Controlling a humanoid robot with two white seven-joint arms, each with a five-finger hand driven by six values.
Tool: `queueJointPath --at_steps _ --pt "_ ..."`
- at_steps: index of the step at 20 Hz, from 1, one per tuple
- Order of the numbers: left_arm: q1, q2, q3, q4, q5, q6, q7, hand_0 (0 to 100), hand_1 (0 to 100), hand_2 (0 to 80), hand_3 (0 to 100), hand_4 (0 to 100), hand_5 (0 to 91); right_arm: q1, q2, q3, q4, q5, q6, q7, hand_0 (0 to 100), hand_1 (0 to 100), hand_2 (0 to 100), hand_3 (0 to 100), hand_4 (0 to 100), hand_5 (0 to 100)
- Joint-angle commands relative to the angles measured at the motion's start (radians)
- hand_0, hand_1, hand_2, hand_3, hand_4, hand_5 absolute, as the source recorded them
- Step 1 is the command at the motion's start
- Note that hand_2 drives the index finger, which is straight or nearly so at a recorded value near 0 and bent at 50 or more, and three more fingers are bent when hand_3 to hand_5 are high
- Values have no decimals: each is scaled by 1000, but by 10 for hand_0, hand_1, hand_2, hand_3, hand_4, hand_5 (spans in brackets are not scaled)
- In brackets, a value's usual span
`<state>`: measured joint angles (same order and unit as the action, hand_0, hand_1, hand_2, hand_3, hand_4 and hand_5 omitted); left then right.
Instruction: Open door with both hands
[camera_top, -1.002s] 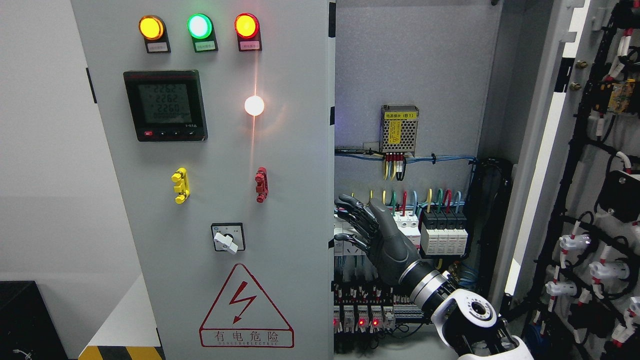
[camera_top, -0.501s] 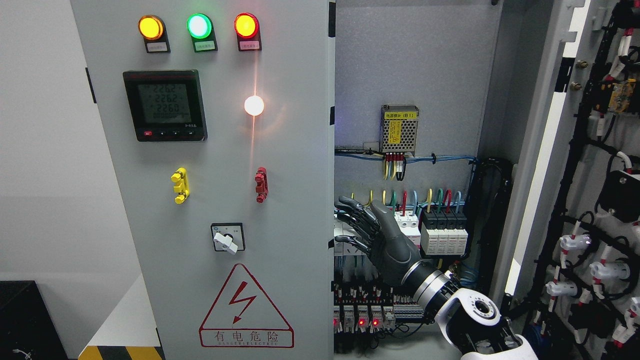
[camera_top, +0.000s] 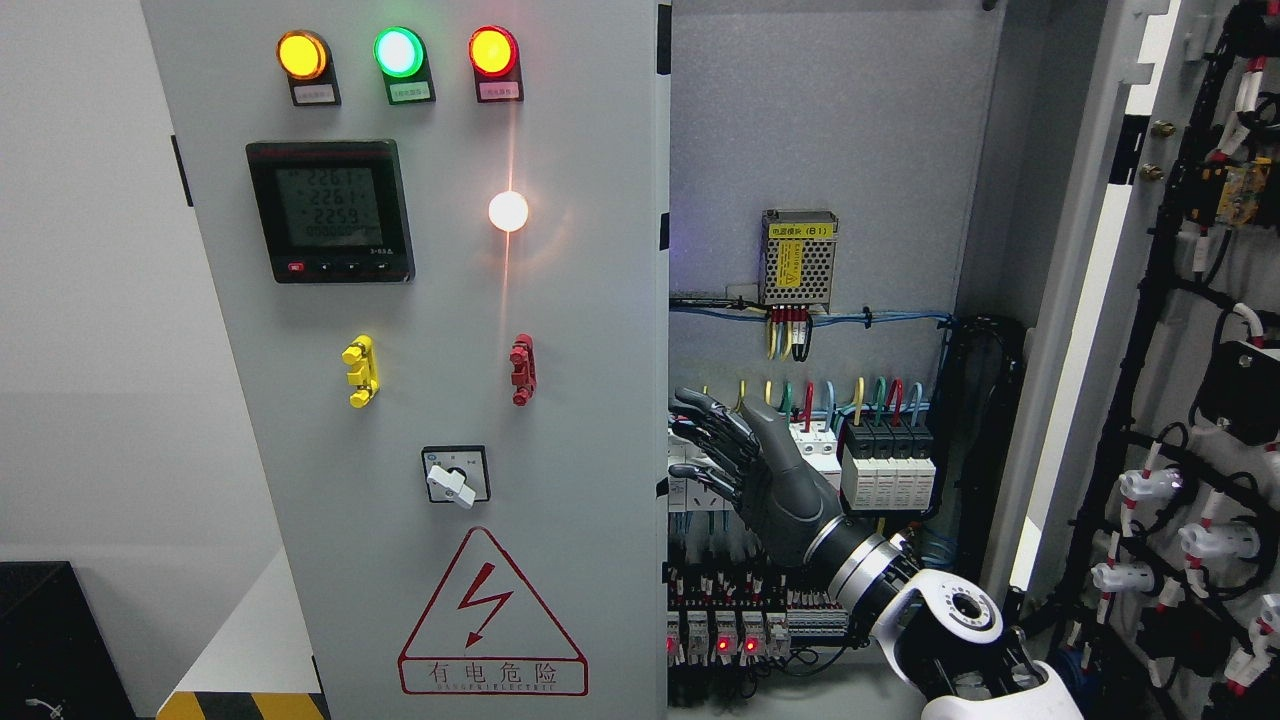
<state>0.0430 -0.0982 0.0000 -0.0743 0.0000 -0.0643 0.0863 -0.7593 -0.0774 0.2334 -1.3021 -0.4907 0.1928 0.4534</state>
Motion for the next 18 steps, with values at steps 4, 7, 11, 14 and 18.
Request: queueJointPath --at_steps 4,7,11,14,18 --pt "0 0 -11 1 -11 0 0 0 0 0 0 0 0 -17 -1 3 9 0 0 31 191 0 0 0 0 0" --pt "0 0 -11 1 -11 0 0 0 0 0 0 0 0 -17 -1 3 9 0 0 34 190 0 0 0 0 0" --pt "0 0 -11 -1 -9 0 0 0 0 0 0 0 0 -25 -1 4 10 0 22 41 191 0 0 0 0 0" --pt "0 0 -11 1 -11 0 0 0 0 0 0 0 0 -29 -1 0 9 0 36 42 191 0 0 0 0 0" --pt "0 0 -11 1 -9 0 0 0 0 0 0 0 0 -29 1 1 9 0 36 68 191 0 0 0 0 0"
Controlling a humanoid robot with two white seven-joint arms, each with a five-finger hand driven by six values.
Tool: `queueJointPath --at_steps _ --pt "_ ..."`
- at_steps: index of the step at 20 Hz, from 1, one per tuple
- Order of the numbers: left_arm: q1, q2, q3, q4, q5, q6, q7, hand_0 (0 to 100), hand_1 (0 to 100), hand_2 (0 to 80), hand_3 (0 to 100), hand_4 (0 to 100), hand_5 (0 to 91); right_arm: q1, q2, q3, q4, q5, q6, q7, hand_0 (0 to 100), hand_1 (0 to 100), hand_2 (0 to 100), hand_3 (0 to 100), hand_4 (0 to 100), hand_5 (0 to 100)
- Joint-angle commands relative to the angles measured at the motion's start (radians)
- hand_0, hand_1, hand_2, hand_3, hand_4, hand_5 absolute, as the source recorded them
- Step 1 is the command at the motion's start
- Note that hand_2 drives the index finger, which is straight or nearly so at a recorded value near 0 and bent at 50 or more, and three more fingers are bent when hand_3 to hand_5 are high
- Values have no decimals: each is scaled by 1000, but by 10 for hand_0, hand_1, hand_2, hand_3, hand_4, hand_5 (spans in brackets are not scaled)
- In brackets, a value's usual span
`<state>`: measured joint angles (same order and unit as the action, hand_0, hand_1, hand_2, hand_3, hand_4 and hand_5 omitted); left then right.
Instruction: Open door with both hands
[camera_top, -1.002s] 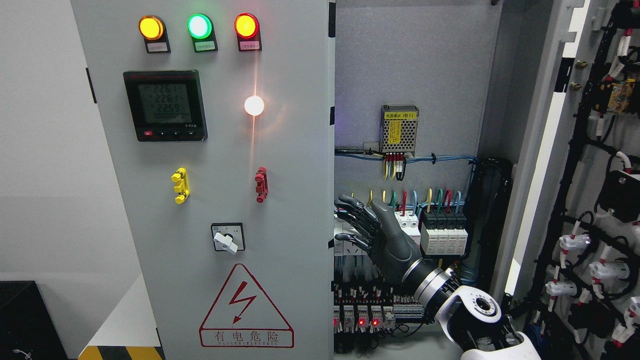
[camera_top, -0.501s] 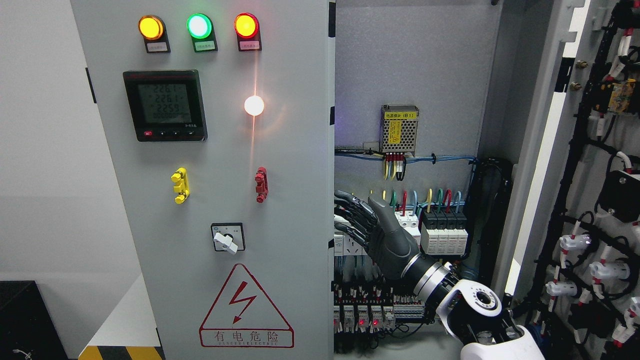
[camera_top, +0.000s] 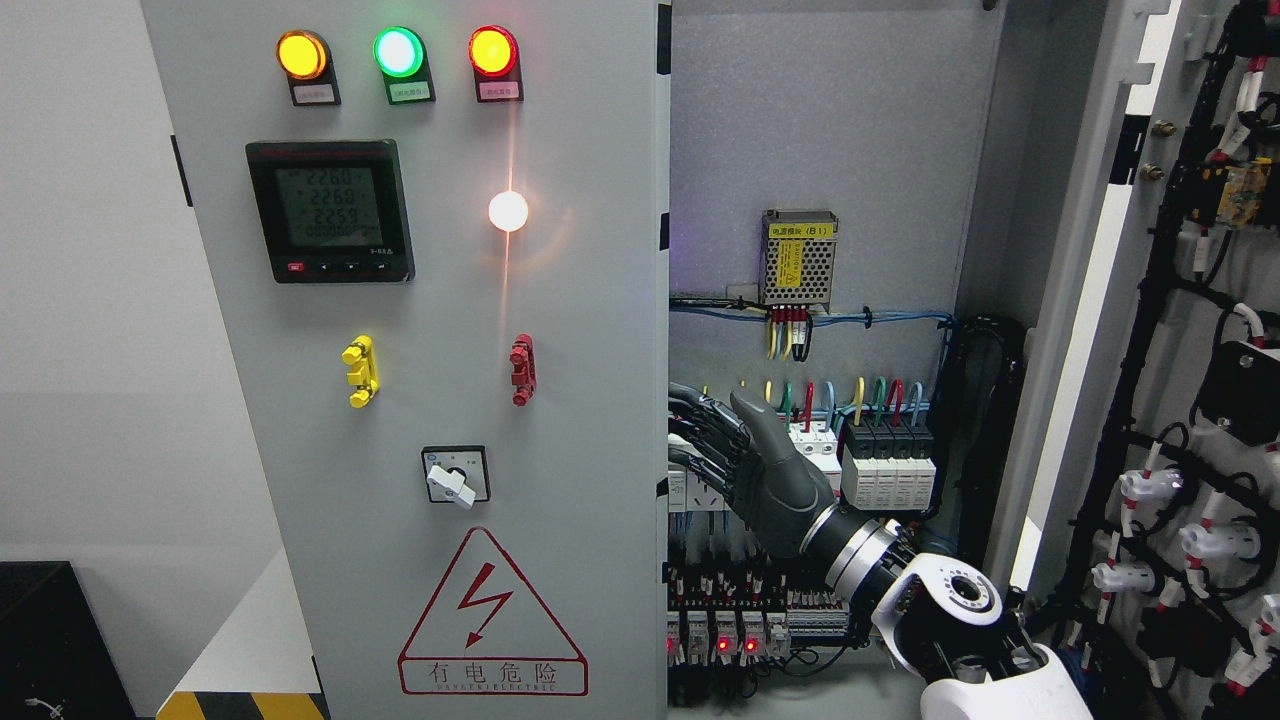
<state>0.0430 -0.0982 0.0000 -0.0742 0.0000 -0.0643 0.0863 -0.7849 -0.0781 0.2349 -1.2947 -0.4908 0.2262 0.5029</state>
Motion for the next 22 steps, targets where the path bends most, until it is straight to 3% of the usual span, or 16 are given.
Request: queueJointPath --at_steps 1,19,22 --pt "0 0 -11 1 -11 0 0 0 0 0 0 0 0 -5 1 0 2 0 2 41 191 0 0 0 0 0" --pt "0 0 -11 -1 -11 0 0 0 0 0 0 0 0 -11 8 -2 2 -3 39 57 191 0 0 0 0 0" --pt "0 0 -11 -1 -11 0 0 0 0 0 0 0 0 -13 8 -2 2 -15 39 83 191 0 0 0 0 0"
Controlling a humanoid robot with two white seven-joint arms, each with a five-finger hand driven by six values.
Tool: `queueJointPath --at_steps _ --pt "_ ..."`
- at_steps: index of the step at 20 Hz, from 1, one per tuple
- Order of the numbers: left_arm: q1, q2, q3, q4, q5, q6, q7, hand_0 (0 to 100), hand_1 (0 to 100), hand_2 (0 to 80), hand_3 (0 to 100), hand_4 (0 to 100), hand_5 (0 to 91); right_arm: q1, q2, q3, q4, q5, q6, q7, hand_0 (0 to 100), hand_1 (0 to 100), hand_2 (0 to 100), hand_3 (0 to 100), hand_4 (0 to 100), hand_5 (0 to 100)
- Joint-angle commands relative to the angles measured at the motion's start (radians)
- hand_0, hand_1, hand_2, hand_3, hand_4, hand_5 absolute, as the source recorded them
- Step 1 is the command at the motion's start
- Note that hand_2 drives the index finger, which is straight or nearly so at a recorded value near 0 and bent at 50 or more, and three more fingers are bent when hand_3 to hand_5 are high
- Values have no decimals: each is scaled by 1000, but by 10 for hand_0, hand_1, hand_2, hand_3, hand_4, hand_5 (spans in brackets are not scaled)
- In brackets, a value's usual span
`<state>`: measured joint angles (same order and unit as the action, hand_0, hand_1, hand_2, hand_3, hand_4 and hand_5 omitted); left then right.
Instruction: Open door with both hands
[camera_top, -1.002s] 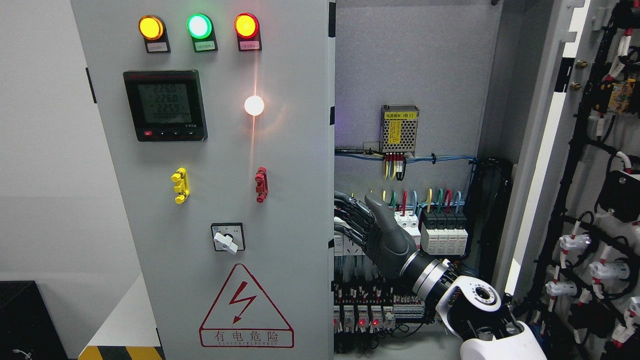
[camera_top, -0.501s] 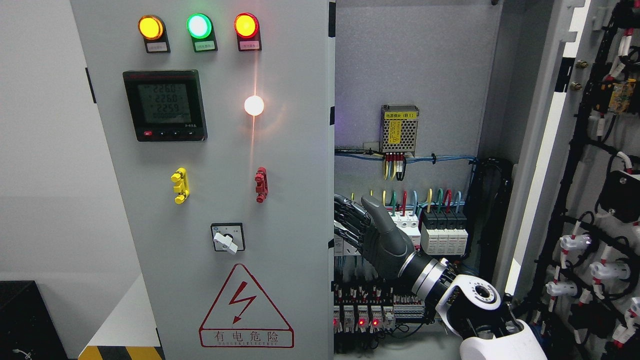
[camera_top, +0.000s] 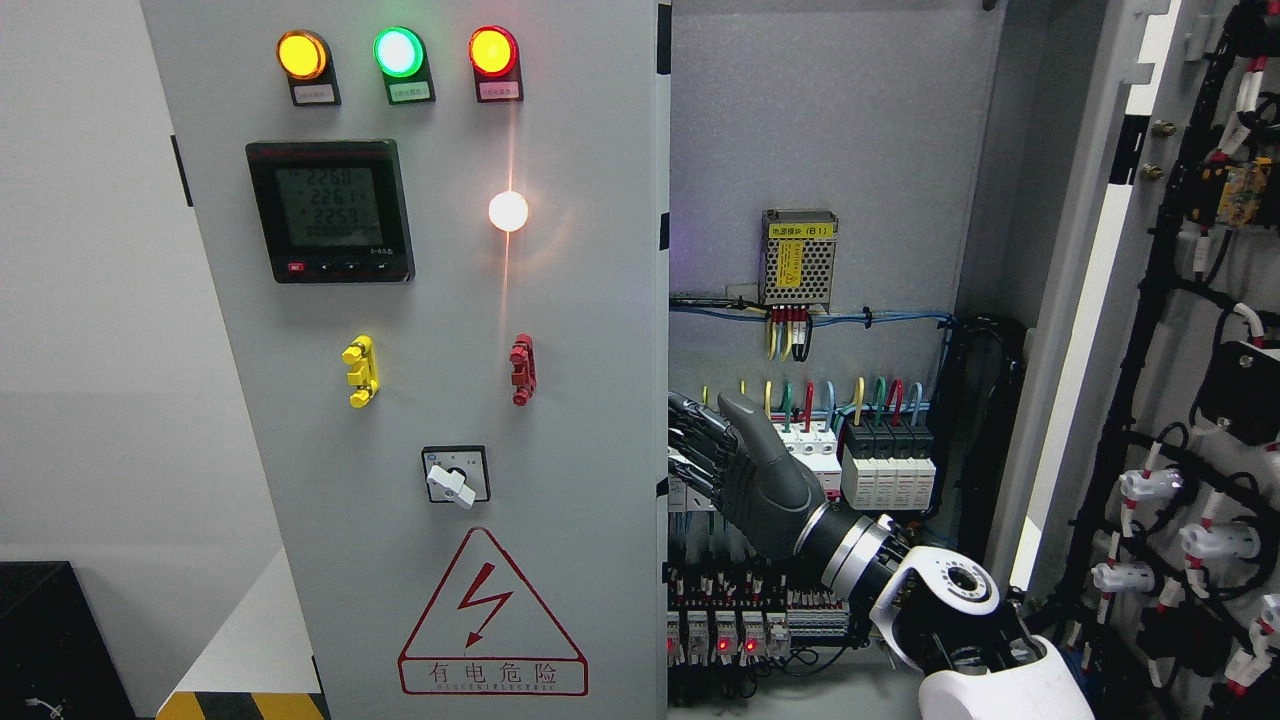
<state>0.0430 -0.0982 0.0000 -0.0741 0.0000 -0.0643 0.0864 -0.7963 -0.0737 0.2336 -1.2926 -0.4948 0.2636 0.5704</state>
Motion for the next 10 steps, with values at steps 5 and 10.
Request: queueJointPath --at_steps 5,10 --pt "0 0 -11 0 -11 0 -1 0 0 0 0 0 0 -8 -1 0 -1 -39 2 19 191 0 0 0 0 0" --pt "0 0 -11 0 -11 0 -1 0 0 0 0 0 0 -9 -1 0 -1 -39 2 34 191 0 0 0 0 0"
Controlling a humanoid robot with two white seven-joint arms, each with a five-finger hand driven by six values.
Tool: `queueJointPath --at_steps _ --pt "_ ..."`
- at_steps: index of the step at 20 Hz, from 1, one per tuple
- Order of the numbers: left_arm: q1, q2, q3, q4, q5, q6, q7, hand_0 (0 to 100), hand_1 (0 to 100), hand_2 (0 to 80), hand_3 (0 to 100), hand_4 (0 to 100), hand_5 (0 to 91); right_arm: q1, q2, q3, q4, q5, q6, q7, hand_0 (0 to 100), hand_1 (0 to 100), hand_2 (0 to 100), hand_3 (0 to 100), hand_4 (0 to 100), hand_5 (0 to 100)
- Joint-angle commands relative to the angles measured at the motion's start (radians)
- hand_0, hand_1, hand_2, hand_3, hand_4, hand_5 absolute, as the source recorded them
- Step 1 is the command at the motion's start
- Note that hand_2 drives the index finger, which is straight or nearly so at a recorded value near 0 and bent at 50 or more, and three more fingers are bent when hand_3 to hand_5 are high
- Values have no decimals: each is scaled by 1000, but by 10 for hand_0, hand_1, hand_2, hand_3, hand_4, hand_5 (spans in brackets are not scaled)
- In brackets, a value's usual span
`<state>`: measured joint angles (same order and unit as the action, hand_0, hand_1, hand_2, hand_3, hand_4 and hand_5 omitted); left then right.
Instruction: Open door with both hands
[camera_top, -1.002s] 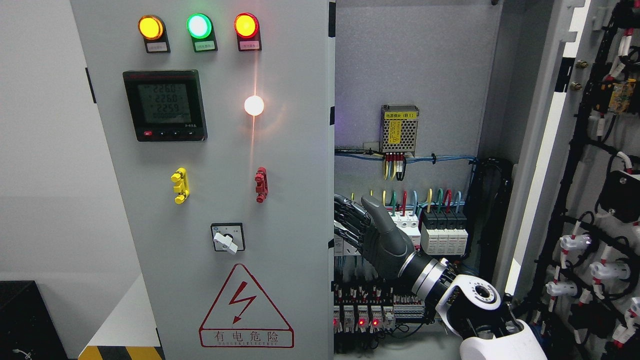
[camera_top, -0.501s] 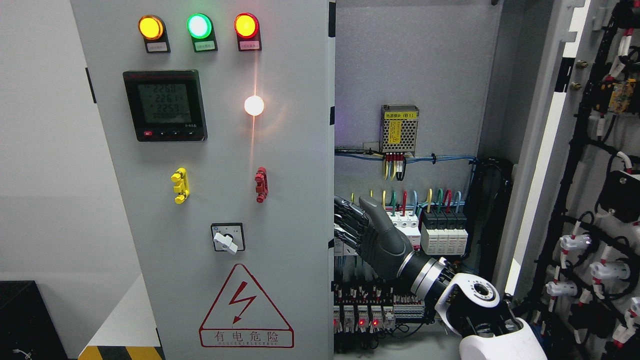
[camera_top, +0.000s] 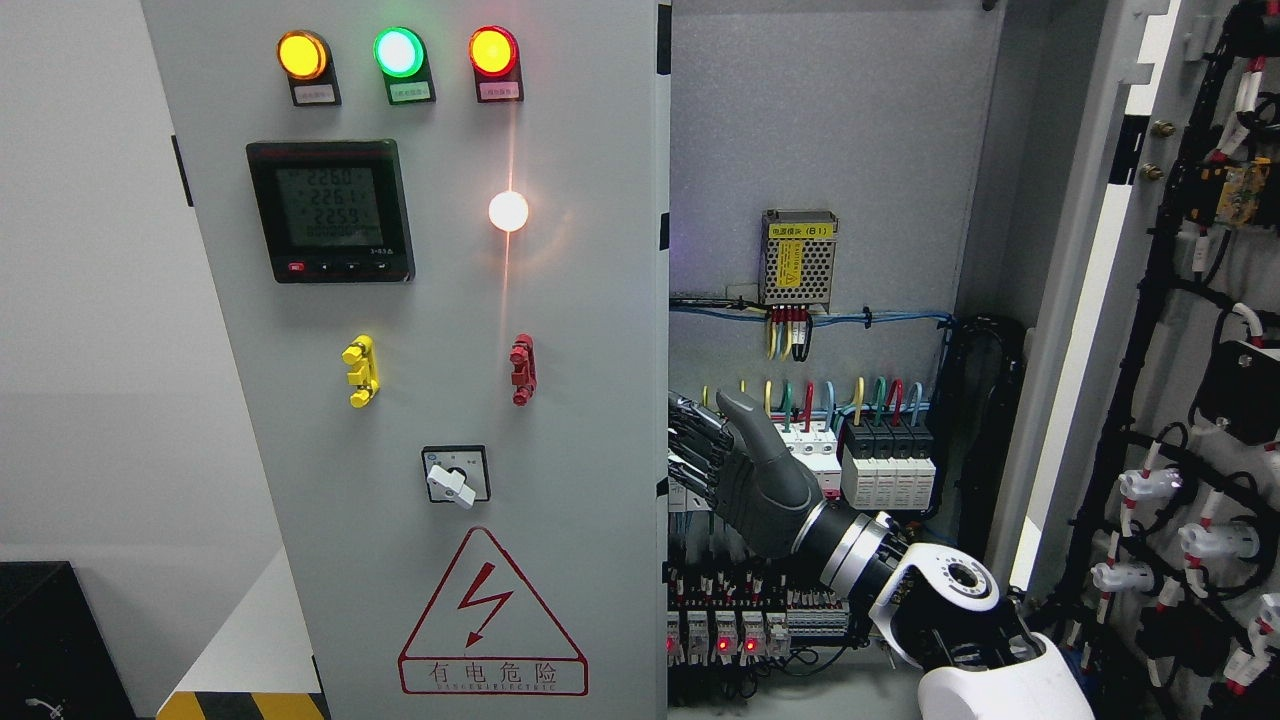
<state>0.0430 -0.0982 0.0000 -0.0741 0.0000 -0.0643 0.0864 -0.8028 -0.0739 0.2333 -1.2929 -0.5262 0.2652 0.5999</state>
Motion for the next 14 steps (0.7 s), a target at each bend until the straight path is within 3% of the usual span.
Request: queueJointPath --at_steps 1,14 --pt "0 0 -11 1 -11 0 0 0 0 0 0 0 0 -3 -1 0 0 -8 0 4 191 0 0 0 0 0" --pt "0 0 -11 1 -11 0 0 0 0 0 0 0 0 -7 3 3 -3 -8 25 41 191 0 0 0 0 0"
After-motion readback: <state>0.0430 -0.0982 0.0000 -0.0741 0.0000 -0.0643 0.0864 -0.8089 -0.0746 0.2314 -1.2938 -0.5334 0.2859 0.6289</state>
